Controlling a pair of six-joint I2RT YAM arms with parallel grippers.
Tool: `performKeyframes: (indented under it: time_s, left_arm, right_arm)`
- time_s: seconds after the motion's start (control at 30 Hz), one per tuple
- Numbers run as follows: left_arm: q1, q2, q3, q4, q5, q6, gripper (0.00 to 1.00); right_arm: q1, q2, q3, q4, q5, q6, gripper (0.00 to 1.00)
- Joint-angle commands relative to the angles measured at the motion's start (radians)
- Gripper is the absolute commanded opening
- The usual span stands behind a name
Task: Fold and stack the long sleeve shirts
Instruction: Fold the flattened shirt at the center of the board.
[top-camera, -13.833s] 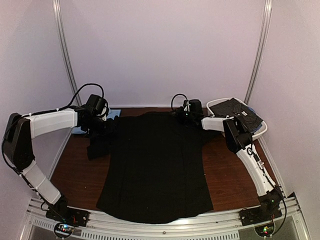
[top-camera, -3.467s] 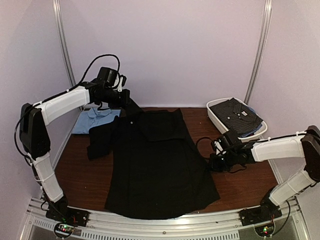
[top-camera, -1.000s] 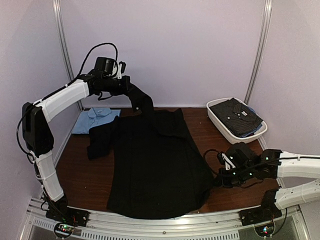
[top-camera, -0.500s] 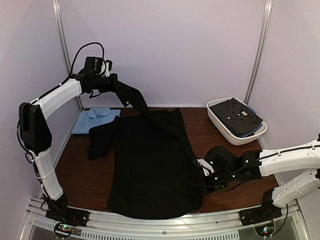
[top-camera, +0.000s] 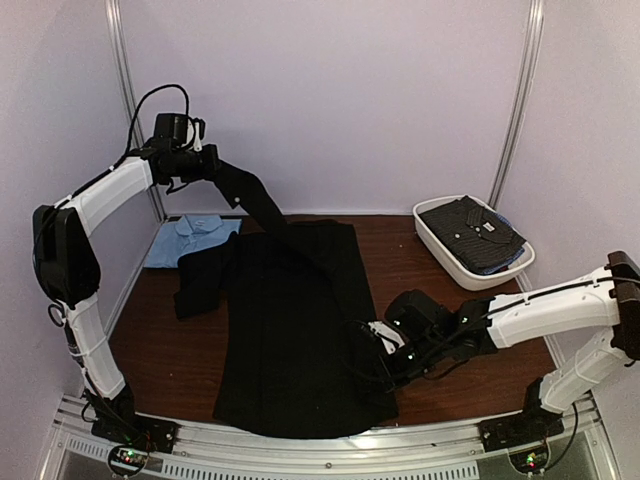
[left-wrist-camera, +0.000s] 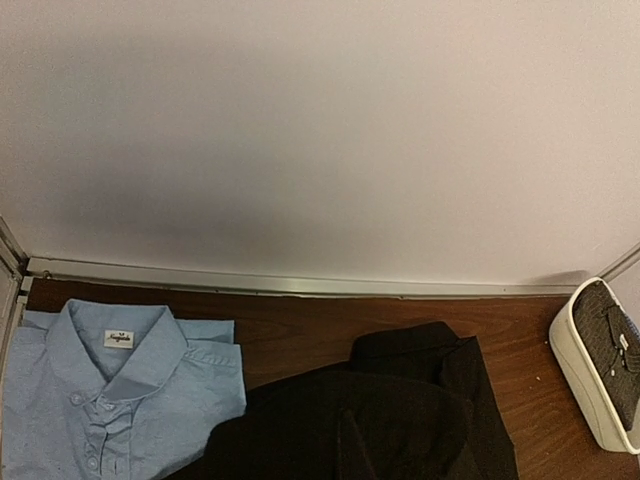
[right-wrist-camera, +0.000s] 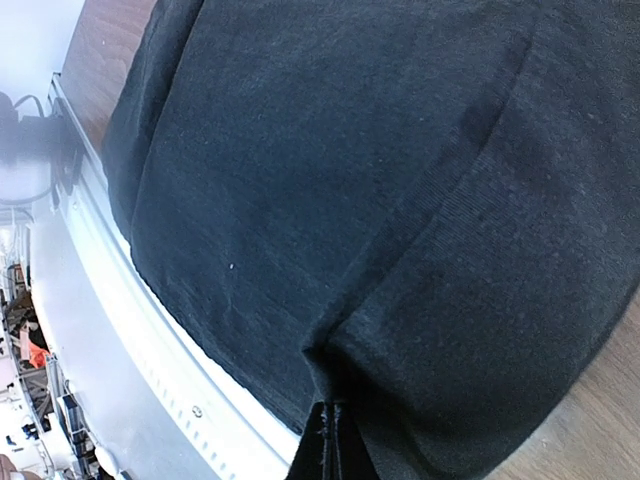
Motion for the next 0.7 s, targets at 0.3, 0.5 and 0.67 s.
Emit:
performKeyframes:
  time_s: [0.3,0.5,0.67]
  left_arm:
    - [0.017,0.038,0.076,0.024,-0.02,0.031,0.0]
    - [0.017,0.048,0.126,0.013,-0.01,0.03,0.0]
    - [0.018,0.053,0.134,0.01,-0.004,0.028,0.0]
  right_arm:
    - [0.014,0.107,0.063,0.083,-0.145,-0.068,0.0]
    - [0.02,0.132,0.056,0.092,-0.169,-0.069,0.0]
    - [0.039,0.152,0.043,0.135,-0.19,-0.055,0.0]
